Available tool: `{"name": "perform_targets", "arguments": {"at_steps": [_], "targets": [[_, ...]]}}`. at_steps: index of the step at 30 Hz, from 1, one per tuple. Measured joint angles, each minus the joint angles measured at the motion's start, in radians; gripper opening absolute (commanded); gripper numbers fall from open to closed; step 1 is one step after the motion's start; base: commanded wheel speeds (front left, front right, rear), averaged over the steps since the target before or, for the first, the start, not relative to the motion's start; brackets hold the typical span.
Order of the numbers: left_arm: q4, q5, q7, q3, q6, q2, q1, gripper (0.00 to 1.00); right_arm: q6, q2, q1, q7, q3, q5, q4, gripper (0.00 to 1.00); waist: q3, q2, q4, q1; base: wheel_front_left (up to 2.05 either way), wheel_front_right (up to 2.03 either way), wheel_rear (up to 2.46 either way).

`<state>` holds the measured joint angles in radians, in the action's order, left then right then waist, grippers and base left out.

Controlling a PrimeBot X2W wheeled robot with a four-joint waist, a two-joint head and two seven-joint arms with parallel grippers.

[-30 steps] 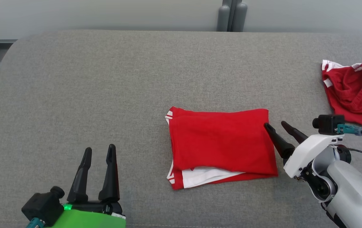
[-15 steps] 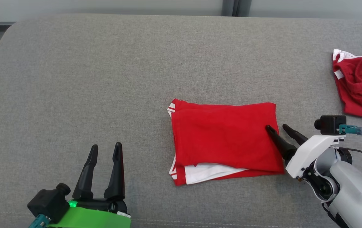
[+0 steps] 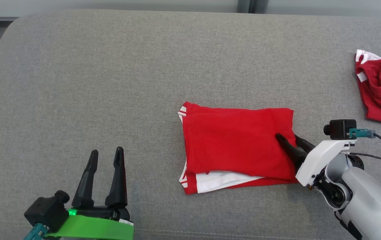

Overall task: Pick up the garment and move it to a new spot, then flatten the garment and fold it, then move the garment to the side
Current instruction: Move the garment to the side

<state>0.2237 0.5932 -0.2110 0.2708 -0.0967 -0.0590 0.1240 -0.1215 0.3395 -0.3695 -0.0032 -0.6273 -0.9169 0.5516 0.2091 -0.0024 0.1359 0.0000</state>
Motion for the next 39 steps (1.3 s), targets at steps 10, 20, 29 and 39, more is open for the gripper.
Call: {"name": "perform_targets", "arguments": {"at_steps": [10, 20, 29, 39], "targets": [[-0.013, 0.0, -0.001, -0.01, 0.0, 0.0, -0.002, 1.0, -0.002, -0.007, -0.059, -0.006, -0.007, 0.001, 0.013, 0.0, 0.004, 0.0, -0.01, 0.0, 0.0, 0.0, 0.0], [-0.02, 0.0, -0.01, -0.027, 0.0, 0.0, -0.001, 1.0, -0.002, 0.096, -0.158, -0.014, 0.015, 0.012, 0.005, 0.0, -0.017, 0.0, -0.05, 0.0, 0.0, 0.0, 0.0], [-0.022, 0.0, -0.01, -0.025, 0.0, 0.0, -0.001, 1.0, -0.002, 0.203, -0.219, -0.012, 0.049, 0.026, 0.005, 0.0, -0.038, 0.0, -0.089, 0.0, 0.0, 0.0, 0.0], [-0.026, 0.0, -0.01, -0.007, 0.0, 0.001, -0.001, 1.0, -0.002, 0.305, -0.277, 0.033, 0.063, 0.058, 0.006, 0.0, -0.047, 0.0, -0.101, 0.0, 0.0, 0.0, 0.0]]}}
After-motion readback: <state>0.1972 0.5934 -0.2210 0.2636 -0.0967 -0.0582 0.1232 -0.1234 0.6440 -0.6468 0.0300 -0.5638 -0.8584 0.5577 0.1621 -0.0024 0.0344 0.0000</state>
